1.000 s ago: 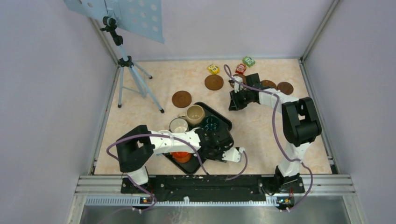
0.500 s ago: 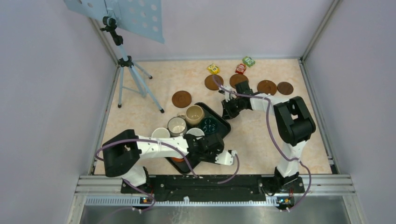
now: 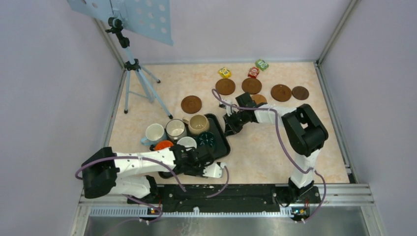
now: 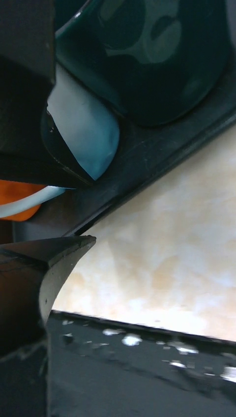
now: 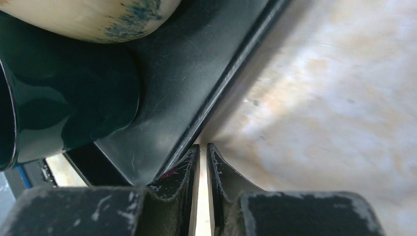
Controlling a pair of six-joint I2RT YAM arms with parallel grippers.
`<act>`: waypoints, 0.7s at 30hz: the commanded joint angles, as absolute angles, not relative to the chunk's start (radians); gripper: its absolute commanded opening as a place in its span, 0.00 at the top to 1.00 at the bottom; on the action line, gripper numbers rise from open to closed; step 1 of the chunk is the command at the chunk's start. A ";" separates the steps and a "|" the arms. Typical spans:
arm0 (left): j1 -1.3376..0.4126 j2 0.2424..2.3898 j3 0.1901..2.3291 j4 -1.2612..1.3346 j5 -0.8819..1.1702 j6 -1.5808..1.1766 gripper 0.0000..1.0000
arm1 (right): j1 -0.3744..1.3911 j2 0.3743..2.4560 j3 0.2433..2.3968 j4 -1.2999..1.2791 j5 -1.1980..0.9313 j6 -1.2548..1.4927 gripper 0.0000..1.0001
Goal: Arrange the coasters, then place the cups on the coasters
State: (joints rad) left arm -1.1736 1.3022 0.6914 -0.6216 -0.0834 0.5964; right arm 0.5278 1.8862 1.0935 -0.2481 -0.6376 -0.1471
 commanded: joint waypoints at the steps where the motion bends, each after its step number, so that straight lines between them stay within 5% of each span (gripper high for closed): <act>1: -1.145 1.203 0.661 -0.789 -0.134 0.556 0.53 | 0.626 1.880 1.082 -0.232 -0.716 -0.105 0.88; 12: -1.076 1.169 0.758 -0.845 -0.008 0.531 0.32 | 0.697 1.894 1.148 -0.224 -0.751 -0.054 0.81; 21: -1.048 1.314 1.121 -0.857 0.103 0.569 0.11 | 0.517 1.734 1.196 -0.269 -0.751 -0.053 0.55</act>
State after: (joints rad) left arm -1.0771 1.2774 0.9627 -0.9005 0.0486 0.5484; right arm 0.6064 1.8702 1.1332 -0.3035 -0.7033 -0.0616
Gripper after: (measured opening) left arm 0.839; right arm 0.400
